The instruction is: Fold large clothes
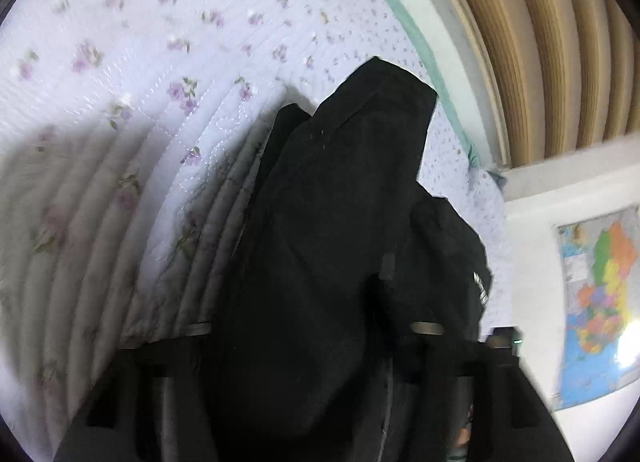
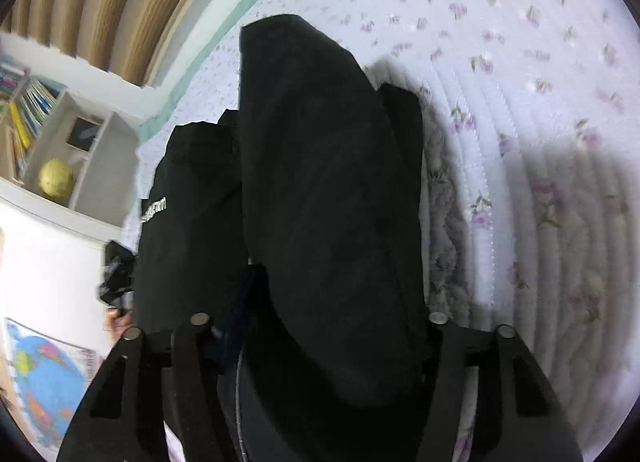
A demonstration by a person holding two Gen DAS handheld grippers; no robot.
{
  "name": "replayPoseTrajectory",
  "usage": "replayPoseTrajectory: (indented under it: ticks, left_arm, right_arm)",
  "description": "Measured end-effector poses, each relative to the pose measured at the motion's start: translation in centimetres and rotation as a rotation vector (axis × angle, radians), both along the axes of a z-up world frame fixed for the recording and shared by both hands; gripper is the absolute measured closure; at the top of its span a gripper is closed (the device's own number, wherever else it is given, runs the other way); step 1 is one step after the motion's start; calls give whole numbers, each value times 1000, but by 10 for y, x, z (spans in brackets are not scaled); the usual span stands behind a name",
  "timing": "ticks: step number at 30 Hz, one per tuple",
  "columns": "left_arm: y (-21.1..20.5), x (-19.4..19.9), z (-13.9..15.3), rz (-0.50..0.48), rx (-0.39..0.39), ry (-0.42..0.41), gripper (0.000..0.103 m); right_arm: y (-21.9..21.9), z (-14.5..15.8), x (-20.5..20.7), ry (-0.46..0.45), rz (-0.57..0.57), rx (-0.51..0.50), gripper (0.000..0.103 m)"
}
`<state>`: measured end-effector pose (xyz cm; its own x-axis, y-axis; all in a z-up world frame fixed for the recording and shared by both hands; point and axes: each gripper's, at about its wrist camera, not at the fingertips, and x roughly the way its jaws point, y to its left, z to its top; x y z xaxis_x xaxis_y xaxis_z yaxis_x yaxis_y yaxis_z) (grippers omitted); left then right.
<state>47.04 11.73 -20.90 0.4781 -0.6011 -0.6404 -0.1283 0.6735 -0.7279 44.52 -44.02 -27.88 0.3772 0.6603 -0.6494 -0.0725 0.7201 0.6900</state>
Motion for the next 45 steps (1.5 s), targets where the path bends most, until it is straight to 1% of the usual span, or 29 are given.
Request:
replayPoseTrajectory:
  ticks: [2,3,5,6,9,11,13,15,17,20,22,23,24,26,28,29,30,31,32,33,34,35,36,38,40,41,42,44,45]
  left_arm:
    - [-9,-15,23,-12,46,-78,75]
    - [-13,-27,38,-19,42,-120,78]
    - [-18,-47,65,-25,-13,-173,81]
    - [-22,-63,84,-34,-54,-207,81]
    - [-38,-102,131,-65,-50,-287,81]
    - [-47,-138,167,-89,-59,-346,81]
    - [-45,-173,195,-96,-47,-398,81]
    - [-36,-207,216,-103,-39,-434,81]
    - [-27,-241,228,-110,-36,-454,81]
    - [-14,-269,223,-117,-43,-437,80]
    - [-9,-279,204,-115,-46,-400,80]
    - [-7,-276,188,-110,-61,-371,80]
    - [-3,-276,167,-104,-82,-318,80]
    - [2,-275,127,-75,-108,-200,79]
    - [7,-276,84,-70,-47,-75,77]
    - [15,-278,68,-41,-11,-46,75]
    - [28,-284,54,8,10,-43,66]
    - [45,-291,38,52,-15,-48,63]
    - [63,-298,20,89,-107,-39,56]
    - [71,-302,12,99,-165,-30,53]
    - [79,-307,4,101,-226,-24,53]
    - [84,-311,5,95,-228,-34,53]
    - [85,-315,13,89,-180,-50,53]
    - [83,-319,36,84,-61,-78,53]
    - [82,-330,69,109,36,-131,55]
    - [80,-335,84,121,64,-166,55]
    - [75,-344,105,129,93,-225,55]
    - [59,-354,134,128,132,-306,55]
    - [41,-359,149,99,171,-353,54]
  right_arm:
    - [8,13,-9,-34,-7,-52,58]
    - [10,24,-15,-55,-12,-65,63]
    - [12,42,-30,-88,-23,-69,69]
    - [12,52,-38,-107,-25,-67,70]
    - [23,93,-79,-186,-24,-88,72]
    - [30,118,-109,-230,-22,-101,73]
    - [35,140,-138,-260,-25,-102,73]
    - [32,161,-170,-284,-29,-87,73]
    - [29,181,-204,-304,-27,-78,73]
    - [28,196,-245,-292,-31,-78,73]
    - [30,193,-262,-278,-27,-98,73]
    - [31,187,-268,-261,-27,-110,73]
    - [31,182,-272,-238,-28,-106,73]
    - [29,157,-277,-161,-40,-93,73]
    - [28,128,-277,-96,-56,-107,73]
    - [28,115,-279,-82,-68,-135,73]
    - [26,103,-281,-85,-89,-202,73]
    - [24,92,-285,-108,-118,-305,70]
    - [23,82,-290,-123,-148,-378,62]
    - [20,71,-296,-126,-180,-414,49]
    - [15,58,-302,-114,-207,-374,46]
    - [10,51,-308,-102,-229,-319,45]
    - [1,43,-316,-91,-256,-239,45]
    - [-16,44,-332,-93,-311,-184,43]
    - [-34,52,-347,-113,-365,-175,42]
    - [-39,63,-358,-150,-385,-177,42]
    - [-38,79,-368,-199,-397,-201,42]
    - [-13,114,-377,-273,-381,-288,41]
    - [1,125,-376,-289,-352,-324,39]
